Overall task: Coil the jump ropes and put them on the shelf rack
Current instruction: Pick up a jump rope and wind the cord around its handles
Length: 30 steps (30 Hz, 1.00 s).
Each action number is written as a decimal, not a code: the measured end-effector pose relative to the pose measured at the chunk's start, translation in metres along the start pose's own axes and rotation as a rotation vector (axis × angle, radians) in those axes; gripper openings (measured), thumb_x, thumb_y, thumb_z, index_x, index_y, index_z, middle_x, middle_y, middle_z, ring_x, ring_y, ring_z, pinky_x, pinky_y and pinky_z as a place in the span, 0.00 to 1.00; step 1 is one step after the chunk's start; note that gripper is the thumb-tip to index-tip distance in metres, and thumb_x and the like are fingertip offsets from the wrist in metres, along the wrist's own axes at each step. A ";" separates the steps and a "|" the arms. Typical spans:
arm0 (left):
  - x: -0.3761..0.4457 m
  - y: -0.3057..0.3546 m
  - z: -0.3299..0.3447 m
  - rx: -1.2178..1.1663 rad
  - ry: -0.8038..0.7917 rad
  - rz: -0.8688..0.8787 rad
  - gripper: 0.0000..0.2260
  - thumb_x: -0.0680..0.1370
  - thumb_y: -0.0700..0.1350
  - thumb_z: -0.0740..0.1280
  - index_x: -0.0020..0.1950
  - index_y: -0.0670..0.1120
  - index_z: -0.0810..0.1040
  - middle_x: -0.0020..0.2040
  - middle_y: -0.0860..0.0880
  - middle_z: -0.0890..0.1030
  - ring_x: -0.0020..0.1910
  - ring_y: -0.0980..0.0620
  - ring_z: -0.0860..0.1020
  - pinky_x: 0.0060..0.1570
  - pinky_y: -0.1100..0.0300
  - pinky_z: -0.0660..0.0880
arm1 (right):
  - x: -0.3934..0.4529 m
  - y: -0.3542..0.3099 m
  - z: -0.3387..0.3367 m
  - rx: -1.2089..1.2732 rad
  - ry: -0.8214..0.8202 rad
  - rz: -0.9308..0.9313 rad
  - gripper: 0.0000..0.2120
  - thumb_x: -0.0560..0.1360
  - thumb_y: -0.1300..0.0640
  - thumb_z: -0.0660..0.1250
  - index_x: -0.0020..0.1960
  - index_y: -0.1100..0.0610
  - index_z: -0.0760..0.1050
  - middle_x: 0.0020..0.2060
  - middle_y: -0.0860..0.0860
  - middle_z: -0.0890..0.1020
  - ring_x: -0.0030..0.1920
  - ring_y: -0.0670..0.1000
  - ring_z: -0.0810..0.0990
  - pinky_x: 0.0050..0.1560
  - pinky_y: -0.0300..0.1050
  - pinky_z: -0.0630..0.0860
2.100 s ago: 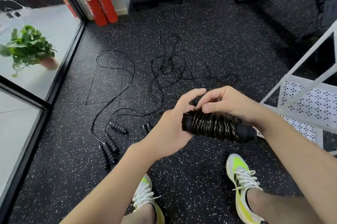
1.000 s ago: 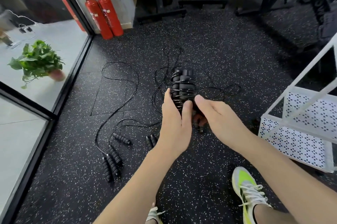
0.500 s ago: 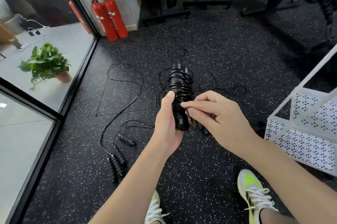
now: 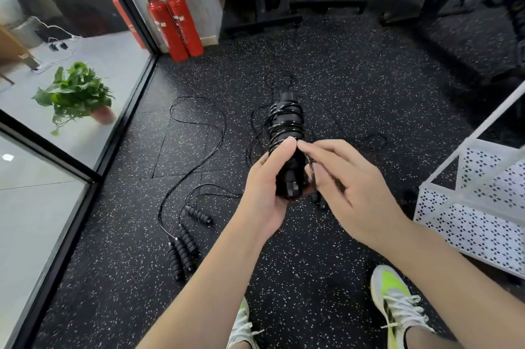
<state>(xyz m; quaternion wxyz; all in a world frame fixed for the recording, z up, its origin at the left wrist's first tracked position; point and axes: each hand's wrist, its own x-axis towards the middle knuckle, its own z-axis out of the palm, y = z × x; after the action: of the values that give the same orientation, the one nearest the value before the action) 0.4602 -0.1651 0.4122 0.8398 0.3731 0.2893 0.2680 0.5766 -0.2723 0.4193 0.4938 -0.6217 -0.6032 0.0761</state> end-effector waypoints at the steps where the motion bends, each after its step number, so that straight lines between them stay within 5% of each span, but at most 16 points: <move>1: -0.001 -0.001 0.001 0.027 0.015 0.003 0.25 0.72 0.55 0.78 0.62 0.42 0.79 0.53 0.41 0.80 0.48 0.44 0.81 0.45 0.52 0.80 | 0.000 -0.001 0.003 -0.022 0.046 -0.021 0.18 0.84 0.54 0.59 0.70 0.58 0.77 0.57 0.48 0.78 0.53 0.44 0.79 0.55 0.33 0.74; 5: -0.005 -0.002 0.006 0.190 0.093 0.073 0.33 0.71 0.61 0.76 0.65 0.38 0.76 0.52 0.42 0.84 0.47 0.45 0.82 0.49 0.50 0.78 | 0.004 0.002 0.000 -0.065 0.203 -0.125 0.11 0.81 0.59 0.67 0.60 0.60 0.83 0.49 0.51 0.82 0.40 0.45 0.81 0.44 0.35 0.78; 10: -0.007 -0.005 0.002 0.297 0.144 0.098 0.26 0.76 0.66 0.66 0.61 0.47 0.81 0.60 0.45 0.84 0.61 0.44 0.81 0.68 0.39 0.73 | 0.009 0.003 -0.012 -0.104 0.146 -0.164 0.07 0.77 0.61 0.73 0.54 0.60 0.86 0.46 0.50 0.84 0.45 0.45 0.82 0.49 0.37 0.79; 13: -0.007 -0.006 0.003 0.227 0.110 0.107 0.14 0.76 0.56 0.67 0.55 0.50 0.83 0.55 0.46 0.84 0.55 0.46 0.78 0.63 0.42 0.71 | 0.014 0.000 -0.019 -0.044 0.119 -0.104 0.05 0.75 0.59 0.75 0.49 0.59 0.86 0.44 0.48 0.84 0.43 0.41 0.82 0.46 0.37 0.77; 18: -0.010 -0.008 0.006 0.428 0.104 0.144 0.22 0.75 0.62 0.67 0.64 0.52 0.78 0.62 0.48 0.83 0.65 0.45 0.79 0.70 0.37 0.71 | 0.019 0.002 -0.034 -0.010 -0.015 0.045 0.09 0.72 0.57 0.77 0.52 0.51 0.85 0.39 0.42 0.82 0.35 0.47 0.80 0.41 0.38 0.76; 22: -0.013 -0.008 0.009 0.665 0.107 0.180 0.26 0.75 0.66 0.62 0.68 0.56 0.74 0.61 0.57 0.82 0.64 0.55 0.78 0.69 0.44 0.72 | 0.019 0.008 -0.037 -0.099 -0.116 0.053 0.11 0.72 0.57 0.77 0.54 0.49 0.86 0.39 0.41 0.80 0.38 0.47 0.78 0.42 0.36 0.73; 26: -0.015 -0.007 0.004 0.582 -0.042 0.128 0.24 0.77 0.57 0.69 0.71 0.52 0.71 0.66 0.50 0.80 0.68 0.49 0.77 0.70 0.42 0.72 | 0.020 0.009 -0.038 -0.051 -0.134 0.137 0.11 0.73 0.58 0.76 0.55 0.48 0.85 0.39 0.41 0.80 0.38 0.44 0.78 0.43 0.31 0.71; 30: -0.015 -0.004 -0.003 0.669 -0.174 0.088 0.31 0.74 0.47 0.75 0.74 0.50 0.66 0.69 0.51 0.78 0.69 0.54 0.76 0.69 0.50 0.73 | 0.021 0.008 -0.040 -0.083 -0.188 0.222 0.10 0.74 0.58 0.76 0.50 0.45 0.82 0.40 0.43 0.79 0.41 0.45 0.76 0.42 0.29 0.68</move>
<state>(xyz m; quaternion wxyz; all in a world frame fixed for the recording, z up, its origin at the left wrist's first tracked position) 0.4484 -0.1762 0.4114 0.6801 0.6614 0.2720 0.1614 0.6155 -0.2746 0.4440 0.3976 -0.6947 -0.5768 0.1630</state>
